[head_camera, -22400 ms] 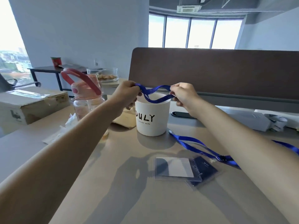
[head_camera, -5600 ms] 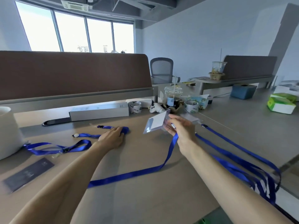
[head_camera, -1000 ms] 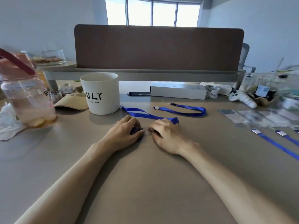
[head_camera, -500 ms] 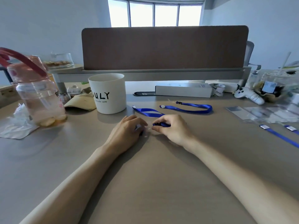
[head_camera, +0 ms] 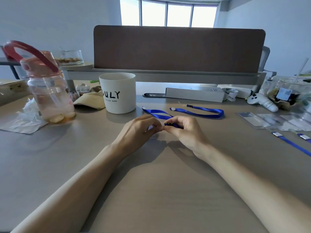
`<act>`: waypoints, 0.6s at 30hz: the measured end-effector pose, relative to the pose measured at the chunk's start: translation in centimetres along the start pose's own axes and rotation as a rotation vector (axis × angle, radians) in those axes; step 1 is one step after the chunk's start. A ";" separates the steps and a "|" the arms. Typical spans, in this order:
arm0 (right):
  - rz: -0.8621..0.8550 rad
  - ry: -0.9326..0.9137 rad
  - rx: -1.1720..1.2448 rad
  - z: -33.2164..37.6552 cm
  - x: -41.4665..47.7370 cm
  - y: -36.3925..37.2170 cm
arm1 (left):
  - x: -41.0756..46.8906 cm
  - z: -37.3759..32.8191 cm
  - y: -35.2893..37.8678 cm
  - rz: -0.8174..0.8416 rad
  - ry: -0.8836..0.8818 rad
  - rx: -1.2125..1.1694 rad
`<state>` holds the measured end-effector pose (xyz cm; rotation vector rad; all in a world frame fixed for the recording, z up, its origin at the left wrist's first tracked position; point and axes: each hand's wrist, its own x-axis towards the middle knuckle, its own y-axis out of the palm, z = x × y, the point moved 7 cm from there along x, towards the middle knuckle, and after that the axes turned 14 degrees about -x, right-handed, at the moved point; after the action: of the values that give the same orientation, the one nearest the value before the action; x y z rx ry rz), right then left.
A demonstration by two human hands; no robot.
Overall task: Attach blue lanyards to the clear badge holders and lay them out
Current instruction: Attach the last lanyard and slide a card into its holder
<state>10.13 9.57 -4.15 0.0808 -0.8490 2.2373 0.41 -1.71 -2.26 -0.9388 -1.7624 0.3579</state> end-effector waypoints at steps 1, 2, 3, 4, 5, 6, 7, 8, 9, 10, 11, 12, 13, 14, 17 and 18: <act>0.002 -0.016 0.006 0.1 -0.1 0.0 | 0.0 0.0 0.0 0.001 0.007 -0.006; 0.012 -0.043 0.000 0.2 -0.1 0.0 | -0.1 0.2 0.1 0.005 0.012 0.003; 0.021 -0.083 -0.032 0.4 -0.1 0.0 | -0.1 0.2 0.2 0.013 0.021 0.027; 0.024 -0.135 -0.102 0.6 -0.1 -0.1 | -0.1 0.2 0.3 0.028 0.032 0.058; 0.020 -0.181 -0.171 0.8 -0.1 -0.2 | -0.2 0.3 0.4 0.050 0.035 0.077; 0.005 -0.207 -0.217 0.9 -0.1 -0.4 | -0.3 0.3 0.6 0.085 0.022 0.074; -0.021 -0.212 -0.234 0.9 -0.1 -0.7 | -0.4 0.7 0.8 0.131 -0.012 0.064; -0.049 -0.206 -0.232 0.9 -0.1 -1.2 | -0.6 1.0 0.9 0.176 -0.042 0.071; -0.066 -0.186 -0.213 0.8 0.0 -1.6 | -0.6 1.3 1.0 0.203 -0.055 0.095; -0.064 -0.160 -0.186 0.6 0.1 -1.9 | -0.6 1.3 0.8 0.189 -0.043 0.128; -0.044 -0.132 -0.159 0.3 0.2 -2.1 | -0.4 1.1 0.2 0.134 -0.025 0.154; -0.012 -0.122 -0.150 0.2 0.1 -2.2 | -0.2 0.9 -0.7 0.052 -0.008 0.172; 0.020 -0.124 -0.159 0.2 0.1 -2.1 | -0.1 0.5 -1.6 -0.032 0.009 0.185; 0.038 -0.145 -0.192 0.3 0.1 -2.0 | 0.0 0.2 -2.3 -0.090 0.028 0.207; 0.088 -0.206 -0.287 0.8 -0.2 -1.3 | 0.1 0.0 -2.5 -0.067 0.069 0.341; 0.122 -0.196 -0.307 0.8 -0.2 -0.9 | 0.1 0.2 -2.5 -0.053 0.047 0.362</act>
<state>10.70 9.38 -3.07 0.1068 -1.3263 2.2079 -0.86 -3.18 -0.72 -0.6358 -1.6069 0.5933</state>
